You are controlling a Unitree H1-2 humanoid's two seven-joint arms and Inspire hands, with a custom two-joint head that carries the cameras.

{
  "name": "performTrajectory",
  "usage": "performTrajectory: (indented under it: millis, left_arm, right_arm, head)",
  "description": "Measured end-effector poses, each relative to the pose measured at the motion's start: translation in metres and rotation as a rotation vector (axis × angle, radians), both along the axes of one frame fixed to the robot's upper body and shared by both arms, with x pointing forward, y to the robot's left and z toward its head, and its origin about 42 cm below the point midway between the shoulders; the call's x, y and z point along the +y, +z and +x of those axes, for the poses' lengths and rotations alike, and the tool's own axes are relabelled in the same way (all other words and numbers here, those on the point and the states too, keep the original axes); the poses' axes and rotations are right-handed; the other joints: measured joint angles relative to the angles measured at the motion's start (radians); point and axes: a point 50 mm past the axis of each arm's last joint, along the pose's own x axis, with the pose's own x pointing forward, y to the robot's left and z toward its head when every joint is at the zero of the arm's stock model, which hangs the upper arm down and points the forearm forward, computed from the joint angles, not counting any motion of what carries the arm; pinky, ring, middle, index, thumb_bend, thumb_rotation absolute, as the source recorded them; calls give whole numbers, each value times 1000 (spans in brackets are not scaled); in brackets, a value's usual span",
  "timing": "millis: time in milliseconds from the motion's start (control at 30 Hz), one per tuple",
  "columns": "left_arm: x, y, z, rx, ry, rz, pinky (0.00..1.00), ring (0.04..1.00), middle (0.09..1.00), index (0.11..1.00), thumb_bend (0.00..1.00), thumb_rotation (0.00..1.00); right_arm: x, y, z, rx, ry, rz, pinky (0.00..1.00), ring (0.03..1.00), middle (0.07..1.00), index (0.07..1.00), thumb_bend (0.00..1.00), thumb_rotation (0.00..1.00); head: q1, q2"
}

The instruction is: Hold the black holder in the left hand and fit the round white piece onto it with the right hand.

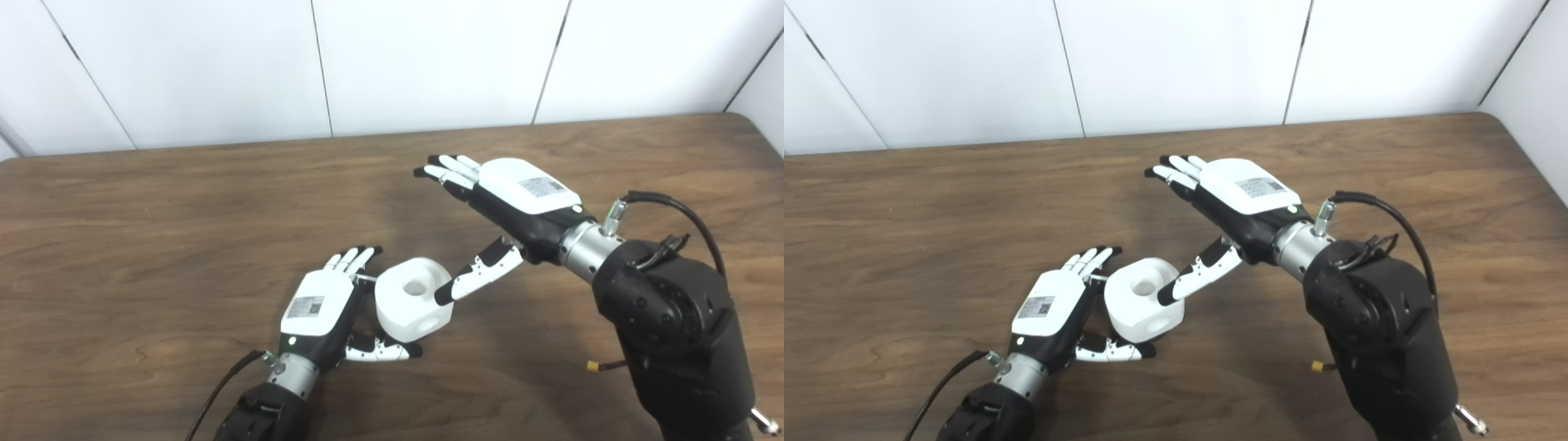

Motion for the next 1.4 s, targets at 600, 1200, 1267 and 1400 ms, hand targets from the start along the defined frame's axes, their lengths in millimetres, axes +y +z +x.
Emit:
performTrajectory:
  millis: [600,1200,1267,1400]
  left_arm:
    - [13,51,-11,222,21,54,971,1000,968,1000,1000,496]
    - [24,62,-9,242,86,92,992,1000,1000,1000,1000,479]
    - [26,62,-8,238,100,92,997,1000,1000,1000,1000,468]
    - [30,64,-8,229,128,93,1000,1000,1000,1000,1000,460]
  right_arm:
    - [-6,1,4,6,-20,16,912,1000,1000,963,1000,504]
    - [-13,8,8,8,-33,18,891,1000,1000,979,1000,537]
    - [-13,8,8,8,-33,19,893,1000,1000,980,1000,538]
    - [-14,8,8,11,-38,24,885,1000,1000,983,1000,531]
  head:
    - [8,-9]
    - [3,-21]
    - [5,-25]
    - [3,-25]
